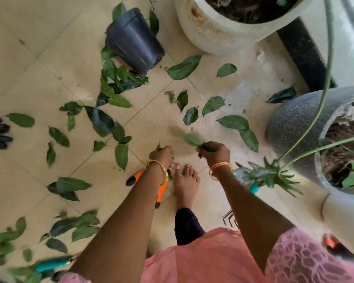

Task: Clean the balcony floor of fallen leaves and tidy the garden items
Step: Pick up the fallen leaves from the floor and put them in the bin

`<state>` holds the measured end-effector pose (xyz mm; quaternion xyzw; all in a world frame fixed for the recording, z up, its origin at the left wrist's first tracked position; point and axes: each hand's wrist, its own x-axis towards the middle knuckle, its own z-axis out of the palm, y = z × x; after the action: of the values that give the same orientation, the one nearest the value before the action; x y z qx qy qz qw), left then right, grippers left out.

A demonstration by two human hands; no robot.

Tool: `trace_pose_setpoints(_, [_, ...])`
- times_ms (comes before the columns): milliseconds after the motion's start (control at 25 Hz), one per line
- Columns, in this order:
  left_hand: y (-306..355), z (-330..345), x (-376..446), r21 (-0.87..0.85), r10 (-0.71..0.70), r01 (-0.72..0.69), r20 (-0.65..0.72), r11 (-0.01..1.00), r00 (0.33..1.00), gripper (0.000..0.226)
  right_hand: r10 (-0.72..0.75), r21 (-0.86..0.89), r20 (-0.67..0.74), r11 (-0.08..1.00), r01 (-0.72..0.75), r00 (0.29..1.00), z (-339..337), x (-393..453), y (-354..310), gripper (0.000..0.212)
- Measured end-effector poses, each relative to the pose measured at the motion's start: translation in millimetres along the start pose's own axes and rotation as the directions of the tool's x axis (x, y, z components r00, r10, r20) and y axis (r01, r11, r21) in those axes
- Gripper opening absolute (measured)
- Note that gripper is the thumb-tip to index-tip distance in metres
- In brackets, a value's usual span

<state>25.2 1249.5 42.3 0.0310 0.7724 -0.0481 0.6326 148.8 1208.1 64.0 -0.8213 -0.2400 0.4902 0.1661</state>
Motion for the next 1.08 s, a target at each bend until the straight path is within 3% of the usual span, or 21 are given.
trace_pose_setpoints(80, [6.4,4.1,-17.5,0.066,0.05,-0.05,0.001,0.997,0.999,0.039,-0.036,-0.167,0.171,0.984,0.065,0.985,2.1,8.8,10.3,0.012])
trace_pose_setpoints(160, [11.4,8.0,-24.9,0.155,0.098,-0.1,0.016,0.983,0.995,0.049,-0.079,-0.224,0.227,0.966,0.131,0.971,11.2,7.2,19.1,0.014])
trace_pose_setpoints(280, [19.7,13.3,-31.2,0.23,0.149,-0.148,0.01,0.962,0.989,0.053,-0.157,-0.161,0.238,0.967,0.198,0.959,9.5,-1.0,5.8,0.017])
trace_pose_setpoints(400, [23.1,18.9,-31.6,0.238,0.168,-0.158,-0.023,0.958,0.986,0.049,-0.102,-0.077,0.221,0.99,0.122,0.97,5.8,2.5,0.6,0.022])
trace_pose_setpoints(520, [22.6,23.3,-32.3,0.261,0.138,-0.134,0.003,0.956,0.99,0.036,0.029,0.136,0.128,0.99,-0.046,0.991,1.8,-0.6,-11.1,0.036])
trace_pose_setpoints(600, [18.1,27.9,-31.1,0.296,0.132,-0.131,0.015,0.946,0.991,0.035,0.065,0.106,0.093,0.992,-0.075,0.994,-2.1,4.6,-11.7,0.038])
trace_pose_setpoints(680, [14.4,32.4,-30.8,0.339,0.187,-0.176,0.001,0.924,0.982,0.035,0.067,0.016,0.223,0.997,-0.072,0.973,-9.0,4.5,-10.8,0.032])
trace_pose_setpoints(760, [11.0,31.7,-24.7,0.361,0.222,-0.19,-0.05,0.913,0.974,0.034,0.122,0.213,0.41,0.951,-0.225,0.904,-20.8,11.1,-6.8,0.025])
trace_pose_setpoints(800, [11.2,31.7,-21.5,0.356,0.225,-0.19,-0.059,0.915,0.973,0.031,0.133,0.301,0.419,0.913,-0.276,0.898,-31.2,19.9,-1.5,0.022])
trace_pose_setpoints(880, [9.7,33.3,-12.9,0.341,0.227,-0.193,-0.063,0.92,0.972,0.027,0.223,0.29,0.13,0.923,-0.252,0.966,-43.7,40.5,28.2,0.024])
trace_pose_setpoints(920, [8.7,34.7,-6.4,0.34,0.237,-0.202,-0.064,0.919,0.97,0.03,0.281,0.192,-0.104,0.947,-0.258,0.954,-45.3,48.9,45.1,0.038])
trace_pose_setpoints(960, [8.3,35.7,-0.1,0.337,0.246,-0.211,-0.065,0.918,0.967,0.031,0.244,0.027,-0.226,0.969,-0.244,0.943,-35.8,54.2,57.5,0.049])
trace_pose_setpoints(1000, [8.7,37.1,7.1,0.332,0.257,-0.223,-0.064,0.917,0.964,0.03,0.249,-0.038,-0.203,0.964,-0.262,0.947,-33.9,74.9,70.2,0.051])
trace_pose_setpoints(1080, [8.8,40.5,23.9,0.314,0.276,-0.246,-0.057,0.917,0.959,0.032,0.286,0.009,-0.116,0.958,-0.287,0.951,15.4,72.0,126.3,0.041])
